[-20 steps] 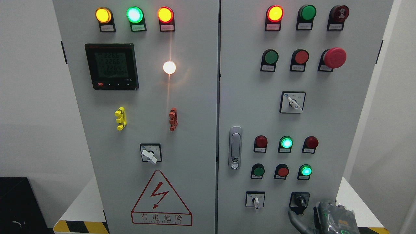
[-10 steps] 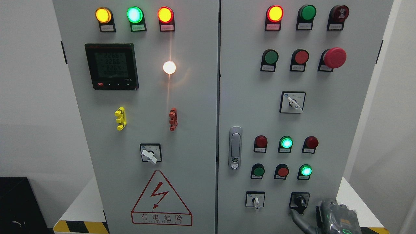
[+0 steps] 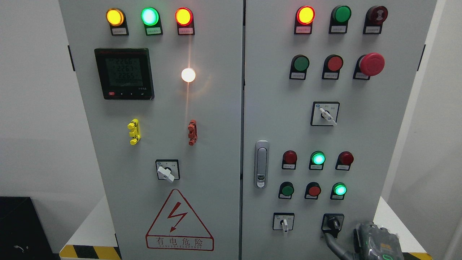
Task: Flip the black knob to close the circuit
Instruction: 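Raise the right hand up to the black rotary knob, then twist the black rotary knob with the right hand fingers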
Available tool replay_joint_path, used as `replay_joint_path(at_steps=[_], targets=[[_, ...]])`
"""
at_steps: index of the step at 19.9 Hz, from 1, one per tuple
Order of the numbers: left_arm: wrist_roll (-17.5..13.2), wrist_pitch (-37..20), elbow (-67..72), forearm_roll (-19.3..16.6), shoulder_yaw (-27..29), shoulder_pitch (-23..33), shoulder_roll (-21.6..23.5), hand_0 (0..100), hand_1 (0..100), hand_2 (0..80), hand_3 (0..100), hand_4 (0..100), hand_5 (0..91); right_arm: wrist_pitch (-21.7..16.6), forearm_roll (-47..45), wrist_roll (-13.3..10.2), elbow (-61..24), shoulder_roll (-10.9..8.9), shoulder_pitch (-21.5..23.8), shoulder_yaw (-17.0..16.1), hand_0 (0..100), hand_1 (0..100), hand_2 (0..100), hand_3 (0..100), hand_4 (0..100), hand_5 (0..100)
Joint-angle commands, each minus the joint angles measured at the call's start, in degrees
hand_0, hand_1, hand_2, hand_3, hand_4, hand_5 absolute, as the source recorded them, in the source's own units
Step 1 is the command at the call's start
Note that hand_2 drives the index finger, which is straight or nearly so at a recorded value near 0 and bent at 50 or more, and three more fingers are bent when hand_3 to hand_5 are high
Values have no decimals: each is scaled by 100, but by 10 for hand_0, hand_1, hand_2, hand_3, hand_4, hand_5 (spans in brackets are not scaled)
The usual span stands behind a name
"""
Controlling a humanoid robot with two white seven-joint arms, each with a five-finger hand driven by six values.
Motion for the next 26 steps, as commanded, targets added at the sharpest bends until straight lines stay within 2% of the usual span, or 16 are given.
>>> replay_joint_path(at_steps=[1, 26], targets=[[-3, 1, 0, -1, 0, 35, 1, 120, 556, 0, 0, 0, 0, 7, -12, -7, 51, -5, -29, -155, 0, 0, 957, 1000, 1000, 1000], [-3, 1, 0, -1, 0, 35, 1, 120, 556, 0, 0, 0, 0, -2, -74, -15, 7, -5, -125, -375, 0, 0, 957, 1000, 1000, 1000]])
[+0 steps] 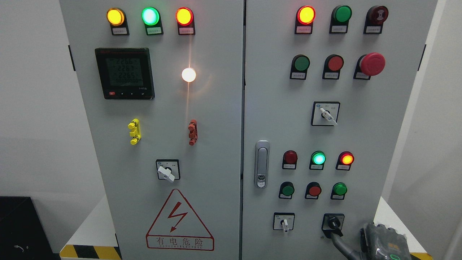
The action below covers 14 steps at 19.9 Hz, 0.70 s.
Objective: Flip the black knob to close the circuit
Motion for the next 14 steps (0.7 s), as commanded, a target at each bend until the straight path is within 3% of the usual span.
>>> replay_joint_path(at_steps=[1, 14], targets=[[-3, 2, 0, 8, 0, 35, 1, 120, 556, 0, 0, 0, 0, 2, -17, -2, -33, -1, -46, -115, 0, 0, 957, 1000, 1000, 1000], [-3, 2, 0, -1, 0, 35, 1, 120, 556, 0, 0, 0, 0, 2, -148, -2, -165, 34, -28, -97, 0, 0, 959, 1000, 1000, 1000]])
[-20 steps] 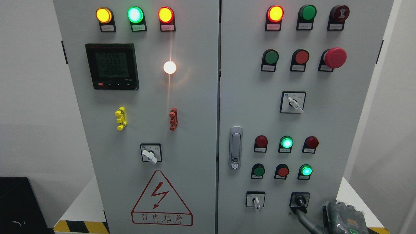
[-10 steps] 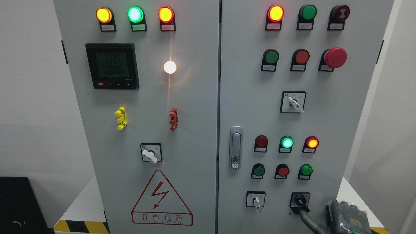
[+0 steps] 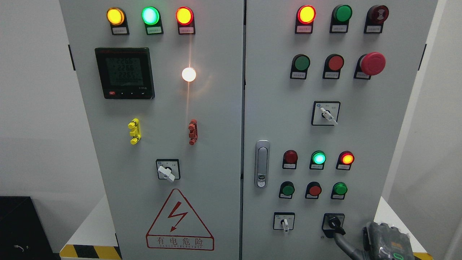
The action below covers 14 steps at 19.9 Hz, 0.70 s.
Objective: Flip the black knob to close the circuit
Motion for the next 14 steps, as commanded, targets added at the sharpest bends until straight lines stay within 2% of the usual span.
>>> replay_joint_path(at_steps=[1, 14], targets=[[-3, 1, 0, -2, 0, 35, 1, 120, 556, 0, 0, 0, 0, 9, -80, 7, -109, 37, 33, 12, 0, 0, 958, 1000, 1000, 1000], [-3, 1, 0, -2, 0, 35, 1, 120, 556, 0, 0, 0, 0, -35, -98, 16, -126, 72, 200, 320, 0, 0, 953, 1000, 1000, 1000]])
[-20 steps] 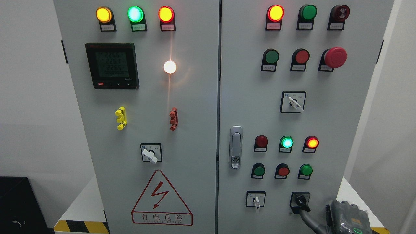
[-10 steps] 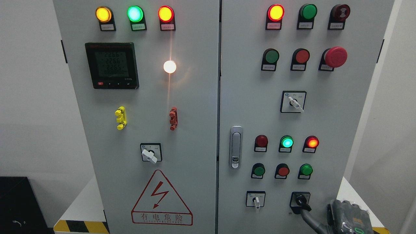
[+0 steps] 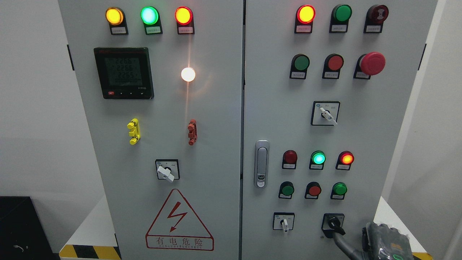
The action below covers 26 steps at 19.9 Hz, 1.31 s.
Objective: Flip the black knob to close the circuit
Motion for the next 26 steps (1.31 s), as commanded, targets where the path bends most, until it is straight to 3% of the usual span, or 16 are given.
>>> replay_joint_path(at_steps=[1, 13, 18, 20, 22, 24, 25, 26], targets=[[-3, 1, 0, -1, 0, 35, 1, 120, 556, 0, 0, 0, 0, -55, -12, 12, -31, 31, 87, 233, 0, 0, 954, 1000, 1000, 1000], [-3, 1, 0, -1, 0, 35, 1, 120, 556, 0, 0, 0, 0, -72, -696, -164, -662, 31, 675, 690, 0, 0, 909, 1000, 980, 1000], [-3, 1, 0, -1, 0, 35, 1, 120, 556, 0, 0, 0, 0, -46, -2021, -243, -1094, 23, 1193, 892, 0, 0, 827, 1000, 926, 925], [-3, 1, 0, -1, 0, 35, 1, 120, 556, 0, 0, 0, 0, -37, -2593, -470, -1164, 14, 1422, 980, 0, 0, 745, 1000, 887, 858], [-3, 1, 0, 7, 0, 35, 1, 120, 556, 0, 0, 0, 0, -37, -3112, -918, -1226, 5, 1703, 1112, 0, 0, 652, 938, 849, 815], [-3, 1, 0, -1, 0, 35, 1, 120, 556, 0, 0, 0, 0, -46, -3840, -1191, -1296, -4, 1914, 1226, 0, 9, 581, 892, 799, 769], [-3, 1, 0, -1, 0, 35, 1, 120, 556, 0, 0, 0, 0, -37, -4305, -1262, -1409, -4, 2046, 1287, 0, 12, 522, 817, 756, 740], [-3, 1, 0, 7, 0, 35, 1, 120, 556, 0, 0, 0, 0, -2, -4858, -1306, -1550, -4, 2178, 1392, 0, 13, 435, 679, 679, 661]])
